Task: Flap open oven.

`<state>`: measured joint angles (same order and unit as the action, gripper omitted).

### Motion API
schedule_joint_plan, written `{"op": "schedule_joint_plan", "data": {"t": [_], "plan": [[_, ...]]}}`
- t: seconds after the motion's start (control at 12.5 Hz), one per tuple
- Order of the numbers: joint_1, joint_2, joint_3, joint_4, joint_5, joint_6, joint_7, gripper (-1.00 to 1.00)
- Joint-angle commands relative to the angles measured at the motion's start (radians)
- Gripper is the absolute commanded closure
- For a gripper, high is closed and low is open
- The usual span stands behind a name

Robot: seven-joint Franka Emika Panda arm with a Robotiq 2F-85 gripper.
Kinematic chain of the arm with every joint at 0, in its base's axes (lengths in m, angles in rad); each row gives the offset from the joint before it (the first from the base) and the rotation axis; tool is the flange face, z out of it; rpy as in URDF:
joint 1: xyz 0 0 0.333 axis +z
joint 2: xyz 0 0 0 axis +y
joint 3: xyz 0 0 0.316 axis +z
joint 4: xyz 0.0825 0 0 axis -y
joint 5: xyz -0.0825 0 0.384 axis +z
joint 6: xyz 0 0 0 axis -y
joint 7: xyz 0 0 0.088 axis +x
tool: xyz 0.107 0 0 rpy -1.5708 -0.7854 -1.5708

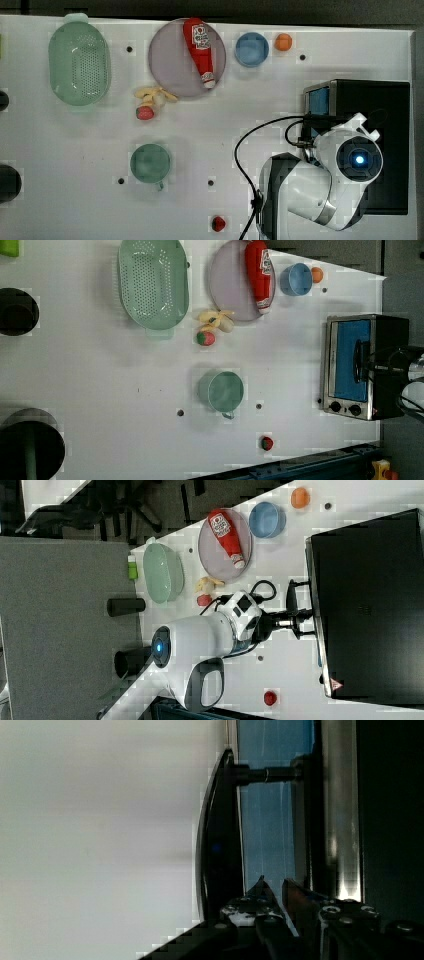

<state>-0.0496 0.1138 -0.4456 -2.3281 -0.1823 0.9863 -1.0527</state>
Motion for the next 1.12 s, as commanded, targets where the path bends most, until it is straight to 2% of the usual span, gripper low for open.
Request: {"op": "schedule_joint_plan", "data": {"t": [0.08, 0.64, 1.12], "plan": [[0.026, -0.019, 0.025, -0.015, -0.053, 0.005, 0.032, 0.65], [0.072, -0.002, 0.126, -0.049, -0.32, -0.031, 0.384, 0.65], [0.099, 0.128, 0.231, -0.04, -0.537, -0.049, 0.719, 0.65]]}}
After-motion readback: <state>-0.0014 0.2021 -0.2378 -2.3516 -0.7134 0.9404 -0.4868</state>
